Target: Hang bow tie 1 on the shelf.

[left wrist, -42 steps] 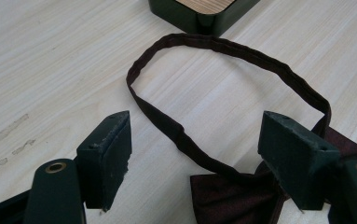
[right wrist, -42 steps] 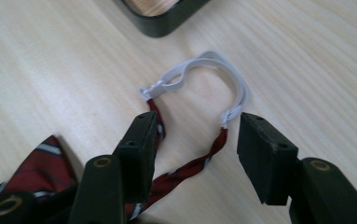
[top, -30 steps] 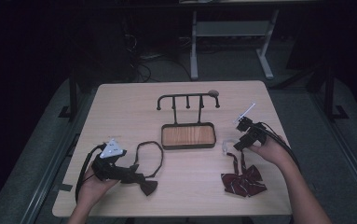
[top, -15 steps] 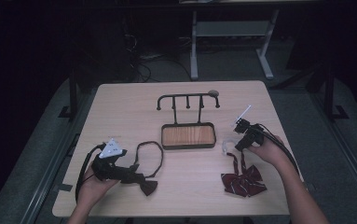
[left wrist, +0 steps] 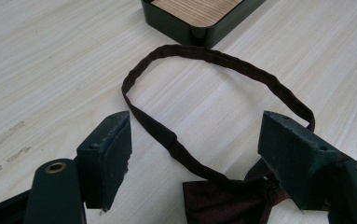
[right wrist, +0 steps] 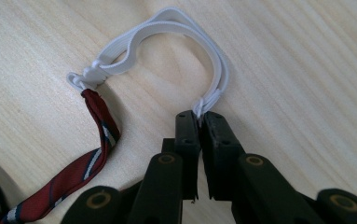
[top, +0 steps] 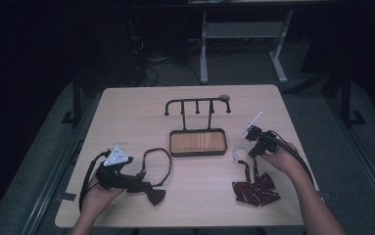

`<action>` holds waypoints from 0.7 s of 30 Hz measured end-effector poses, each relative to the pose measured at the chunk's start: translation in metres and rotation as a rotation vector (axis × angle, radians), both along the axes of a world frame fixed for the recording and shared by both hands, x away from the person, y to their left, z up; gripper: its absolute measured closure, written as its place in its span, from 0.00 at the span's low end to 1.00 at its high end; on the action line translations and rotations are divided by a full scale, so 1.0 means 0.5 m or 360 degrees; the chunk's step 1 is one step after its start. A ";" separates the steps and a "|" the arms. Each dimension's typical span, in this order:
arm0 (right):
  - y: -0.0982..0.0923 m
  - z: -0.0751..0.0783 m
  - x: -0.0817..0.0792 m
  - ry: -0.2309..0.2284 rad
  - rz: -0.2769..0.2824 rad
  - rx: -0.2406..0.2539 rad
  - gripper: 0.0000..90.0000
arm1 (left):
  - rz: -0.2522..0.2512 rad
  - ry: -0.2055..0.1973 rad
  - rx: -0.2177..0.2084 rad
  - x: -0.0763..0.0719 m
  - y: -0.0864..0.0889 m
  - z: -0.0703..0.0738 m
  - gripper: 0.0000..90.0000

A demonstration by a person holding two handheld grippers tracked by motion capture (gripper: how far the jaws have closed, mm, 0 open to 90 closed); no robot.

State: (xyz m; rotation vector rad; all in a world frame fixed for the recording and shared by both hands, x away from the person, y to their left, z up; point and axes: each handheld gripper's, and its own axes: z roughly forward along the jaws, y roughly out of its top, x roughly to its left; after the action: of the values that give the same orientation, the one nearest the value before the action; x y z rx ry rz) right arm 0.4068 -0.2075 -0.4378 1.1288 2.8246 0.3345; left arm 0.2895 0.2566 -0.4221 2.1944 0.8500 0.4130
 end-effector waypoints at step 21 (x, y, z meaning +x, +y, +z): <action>-0.014 0.055 -0.017 0.0001 0.0068 0.0158 0.97 | 0.0002 0.0007 0.0003 0.001 0.000 -0.001 0.29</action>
State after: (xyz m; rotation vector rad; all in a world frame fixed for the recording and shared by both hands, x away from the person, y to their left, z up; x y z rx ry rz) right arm 0.3982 -0.2145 -0.4105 1.0872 2.8649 0.4823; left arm 0.2899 0.2567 -0.4228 2.1970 0.8538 0.4102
